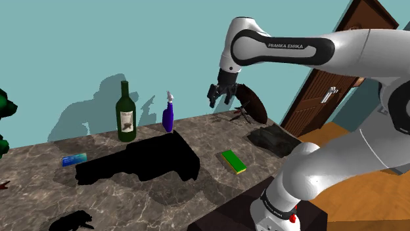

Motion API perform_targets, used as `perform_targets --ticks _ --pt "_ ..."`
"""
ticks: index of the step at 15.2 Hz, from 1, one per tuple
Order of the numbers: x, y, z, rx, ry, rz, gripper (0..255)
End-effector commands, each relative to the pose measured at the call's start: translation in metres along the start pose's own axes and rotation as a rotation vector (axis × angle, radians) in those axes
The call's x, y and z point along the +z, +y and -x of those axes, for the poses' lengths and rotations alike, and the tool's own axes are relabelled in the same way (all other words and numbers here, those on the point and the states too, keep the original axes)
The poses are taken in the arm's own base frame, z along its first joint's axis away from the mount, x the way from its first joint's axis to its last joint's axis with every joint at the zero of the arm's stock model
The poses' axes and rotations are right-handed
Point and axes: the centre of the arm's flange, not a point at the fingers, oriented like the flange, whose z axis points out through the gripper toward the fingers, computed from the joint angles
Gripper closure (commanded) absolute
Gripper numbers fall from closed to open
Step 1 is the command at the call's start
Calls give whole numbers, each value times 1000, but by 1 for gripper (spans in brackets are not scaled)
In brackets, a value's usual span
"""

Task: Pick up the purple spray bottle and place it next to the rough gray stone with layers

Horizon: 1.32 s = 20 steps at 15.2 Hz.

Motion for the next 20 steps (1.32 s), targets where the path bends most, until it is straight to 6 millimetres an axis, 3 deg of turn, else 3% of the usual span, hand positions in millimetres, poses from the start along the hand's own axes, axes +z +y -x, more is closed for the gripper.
perform_targets --ticks 1,20 --pt "7 -6 -24 0 1 -1 0" --pt "58 -64 -262 3 6 -6 0"
